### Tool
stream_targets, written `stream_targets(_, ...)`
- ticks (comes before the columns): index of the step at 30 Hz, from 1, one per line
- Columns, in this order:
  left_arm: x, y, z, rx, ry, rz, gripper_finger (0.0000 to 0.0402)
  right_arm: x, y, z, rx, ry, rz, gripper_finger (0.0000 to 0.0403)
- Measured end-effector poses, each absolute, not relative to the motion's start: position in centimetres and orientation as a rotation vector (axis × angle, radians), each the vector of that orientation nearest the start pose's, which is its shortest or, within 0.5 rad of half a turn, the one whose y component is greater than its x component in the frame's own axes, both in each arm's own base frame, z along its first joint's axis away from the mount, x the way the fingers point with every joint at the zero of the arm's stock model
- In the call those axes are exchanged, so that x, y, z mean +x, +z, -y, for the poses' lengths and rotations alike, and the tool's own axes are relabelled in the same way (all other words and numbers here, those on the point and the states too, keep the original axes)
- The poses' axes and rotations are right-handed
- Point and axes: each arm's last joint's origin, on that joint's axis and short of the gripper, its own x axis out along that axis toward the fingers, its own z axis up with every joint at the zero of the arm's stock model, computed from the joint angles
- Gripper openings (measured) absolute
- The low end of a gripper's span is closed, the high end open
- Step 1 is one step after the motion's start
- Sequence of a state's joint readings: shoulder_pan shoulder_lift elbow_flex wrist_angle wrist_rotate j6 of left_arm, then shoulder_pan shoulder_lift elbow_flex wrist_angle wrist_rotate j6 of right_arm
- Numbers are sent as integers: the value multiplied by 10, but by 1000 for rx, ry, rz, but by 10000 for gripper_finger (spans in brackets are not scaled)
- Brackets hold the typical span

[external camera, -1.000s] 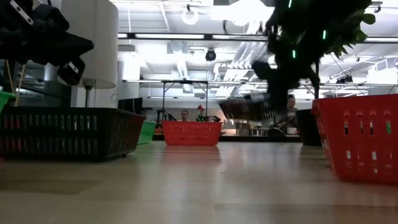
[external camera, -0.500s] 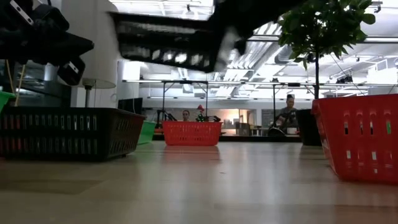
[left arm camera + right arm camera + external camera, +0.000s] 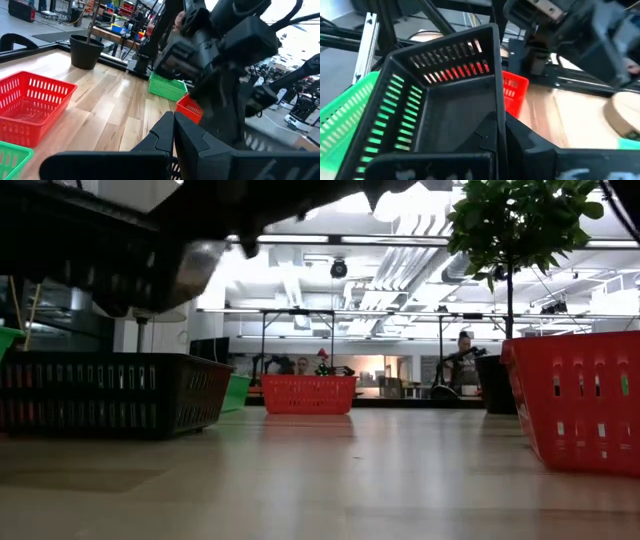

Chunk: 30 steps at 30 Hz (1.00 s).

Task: Stack baskets by color
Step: Stack the top black bin on the black bin

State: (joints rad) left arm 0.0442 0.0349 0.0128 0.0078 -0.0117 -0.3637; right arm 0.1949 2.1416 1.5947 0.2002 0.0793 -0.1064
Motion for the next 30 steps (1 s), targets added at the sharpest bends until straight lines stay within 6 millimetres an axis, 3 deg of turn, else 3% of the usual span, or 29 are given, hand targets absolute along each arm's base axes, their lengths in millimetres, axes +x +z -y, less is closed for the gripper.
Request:
stream_targets(4, 99, 166, -5, -364, 58, -5, 1, 501, 202, -86, -144, 143, -349, 0)
stream_targets(8, 99, 166, -5, -364, 58, -4, 1, 504, 185, -77, -127, 125, -414, 0)
stream_targets(18, 99, 166, -5, -364, 58, -4, 1, 491, 182, -66, -118, 110, -623, 0)
stream_targets(30, 99, 166, -5, -364, 58, -4, 1, 484, 178, -61, -40, 127, -728, 0)
